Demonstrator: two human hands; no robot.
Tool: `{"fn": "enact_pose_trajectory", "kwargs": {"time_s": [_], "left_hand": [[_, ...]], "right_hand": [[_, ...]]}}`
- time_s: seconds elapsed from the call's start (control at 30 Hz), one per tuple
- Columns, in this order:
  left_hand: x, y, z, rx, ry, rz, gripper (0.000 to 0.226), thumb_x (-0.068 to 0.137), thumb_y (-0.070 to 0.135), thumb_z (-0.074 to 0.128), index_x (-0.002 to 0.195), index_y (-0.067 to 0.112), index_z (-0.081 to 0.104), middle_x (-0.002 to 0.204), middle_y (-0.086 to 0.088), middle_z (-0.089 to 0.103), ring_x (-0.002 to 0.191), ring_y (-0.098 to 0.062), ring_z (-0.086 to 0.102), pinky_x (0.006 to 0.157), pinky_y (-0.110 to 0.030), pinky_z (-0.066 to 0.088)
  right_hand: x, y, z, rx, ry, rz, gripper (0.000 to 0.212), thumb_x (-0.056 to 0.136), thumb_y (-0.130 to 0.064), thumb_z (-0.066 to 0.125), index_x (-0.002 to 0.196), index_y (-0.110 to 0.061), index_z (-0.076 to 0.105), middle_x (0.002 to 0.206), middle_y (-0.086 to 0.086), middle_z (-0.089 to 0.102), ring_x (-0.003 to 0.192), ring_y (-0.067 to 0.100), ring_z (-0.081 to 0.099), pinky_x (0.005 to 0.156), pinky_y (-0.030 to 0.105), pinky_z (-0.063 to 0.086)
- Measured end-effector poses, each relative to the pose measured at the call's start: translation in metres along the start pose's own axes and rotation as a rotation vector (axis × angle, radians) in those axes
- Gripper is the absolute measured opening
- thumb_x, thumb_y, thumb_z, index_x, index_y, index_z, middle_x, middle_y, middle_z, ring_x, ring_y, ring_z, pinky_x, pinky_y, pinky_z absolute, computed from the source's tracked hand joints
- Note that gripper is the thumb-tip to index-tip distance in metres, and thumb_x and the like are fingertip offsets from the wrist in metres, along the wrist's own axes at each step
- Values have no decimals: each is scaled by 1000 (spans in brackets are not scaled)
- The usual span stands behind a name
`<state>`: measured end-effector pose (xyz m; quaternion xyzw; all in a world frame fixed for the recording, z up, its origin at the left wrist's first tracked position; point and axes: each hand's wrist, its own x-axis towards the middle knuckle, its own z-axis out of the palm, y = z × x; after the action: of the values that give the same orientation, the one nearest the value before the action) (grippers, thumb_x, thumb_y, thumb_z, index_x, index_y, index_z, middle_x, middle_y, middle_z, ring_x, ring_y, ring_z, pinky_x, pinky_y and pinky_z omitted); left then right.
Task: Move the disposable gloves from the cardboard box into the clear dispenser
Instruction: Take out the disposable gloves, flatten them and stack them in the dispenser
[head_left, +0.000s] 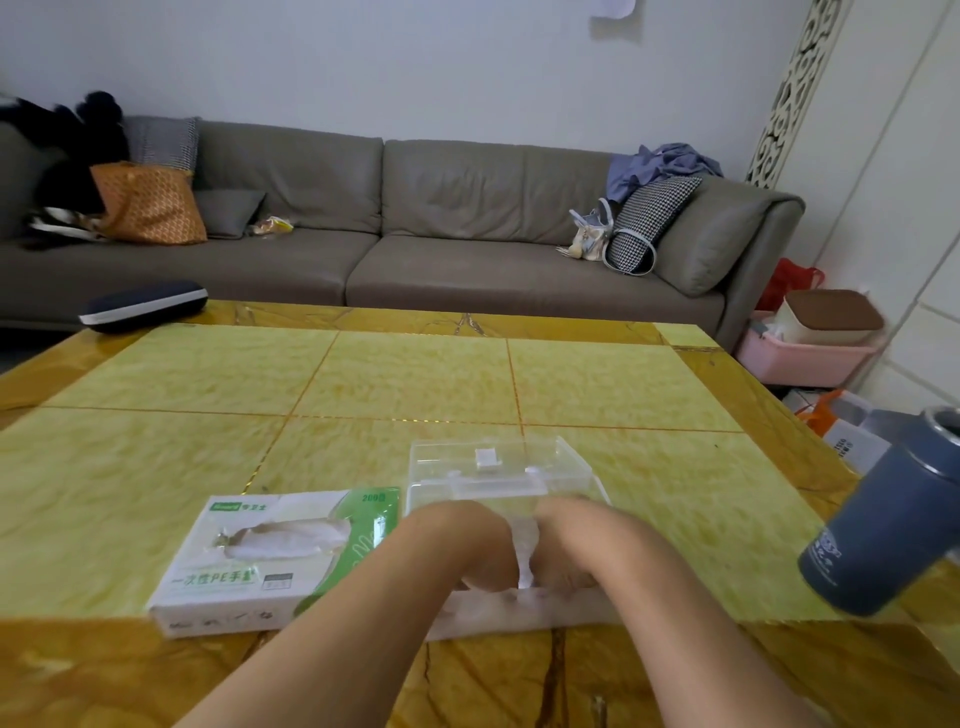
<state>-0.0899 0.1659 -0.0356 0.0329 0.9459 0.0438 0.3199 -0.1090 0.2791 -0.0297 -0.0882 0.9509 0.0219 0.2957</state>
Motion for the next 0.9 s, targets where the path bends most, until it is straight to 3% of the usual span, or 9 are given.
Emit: {"fn": "enact_pose_trajectory", "kwargs": {"time_s": [0.07, 0.17, 0.3, 0.47, 0.53, 0.63, 0.73, 0.8, 0.9], "left_hand": [[-5, -1, 1, -38, 48, 23, 15, 103, 13, 48, 107, 10, 62, 87, -4, 54, 65, -16, 49, 59, -27, 41], [-18, -4, 3, -97, 188, 33, 21, 101, 7, 45, 114, 6, 61, 83, -1, 51, 81, -20, 55, 73, -30, 45], [-47, -23, 9, -295, 509, 84, 37, 95, 6, 45, 126, 20, 62, 117, 1, 64, 97, -19, 66, 83, -36, 59], [-70, -88, 18, -481, 856, 39, 18, 99, 21, 52, 103, 30, 67, 90, 14, 66, 73, -5, 63, 68, -31, 59], [-72, -120, 27, -502, 889, -67, 16, 99, 20, 54, 94, 30, 66, 82, 12, 66, 64, -6, 64, 62, -33, 60], [-70, -157, 43, -436, 836, -219, 19, 99, 24, 59, 83, 29, 66, 75, 10, 68, 58, -5, 63, 54, -30, 59], [-60, -170, 51, -347, 708, -262, 36, 93, 41, 70, 63, 20, 68, 58, 4, 64, 44, -8, 52, 41, -24, 42], [-54, -171, 49, -334, 664, -263, 36, 89, 47, 76, 63, 21, 71, 59, 5, 65, 47, -10, 54, 43, -24, 45], [-47, -172, 44, -346, 645, -274, 25, 85, 46, 80, 70, 28, 72, 66, 8, 69, 58, -10, 64, 49, -26, 47]], "right_hand": [[-4, 1, 2, 23, 91, 1, 13, 96, -6, 58, 107, -10, 62, 83, 4, 53, 66, 17, 50, 58, 29, 42], [-16, -1, 4, 10, 252, 17, 16, 93, -4, 55, 85, -15, 50, 82, 1, 53, 63, 16, 51, 55, 27, 42], [-34, -6, 5, 89, 447, -38, 24, 95, -5, 51, 110, -21, 61, 108, 0, 61, 88, 21, 65, 79, 35, 59], [-45, -16, 5, 144, 465, -44, 29, 93, -5, 51, 115, -23, 59, 101, -4, 50, 90, 19, 63, 82, 36, 59], [-46, -17, 6, 127, 470, -28, 29, 93, -2, 48, 112, -21, 58, 93, -6, 44, 87, 18, 61, 78, 35, 58], [-47, -26, 5, 99, 590, -57, 28, 91, 1, 48, 105, -21, 60, 95, -5, 52, 86, 19, 62, 78, 37, 59], [-51, -49, 9, 106, 724, -288, 38, 94, 2, 50, 118, -24, 64, 114, -10, 62, 105, 12, 59, 92, 31, 55], [-57, -68, 18, 91, 721, -481, 47, 95, 2, 47, 131, -25, 61, 127, -11, 60, 122, 11, 53, 108, 28, 47], [-58, -95, 38, 25, 619, -688, 56, 91, 3, 46, 140, -22, 56, 136, -8, 56, 130, 14, 44, 118, 29, 35]]}}
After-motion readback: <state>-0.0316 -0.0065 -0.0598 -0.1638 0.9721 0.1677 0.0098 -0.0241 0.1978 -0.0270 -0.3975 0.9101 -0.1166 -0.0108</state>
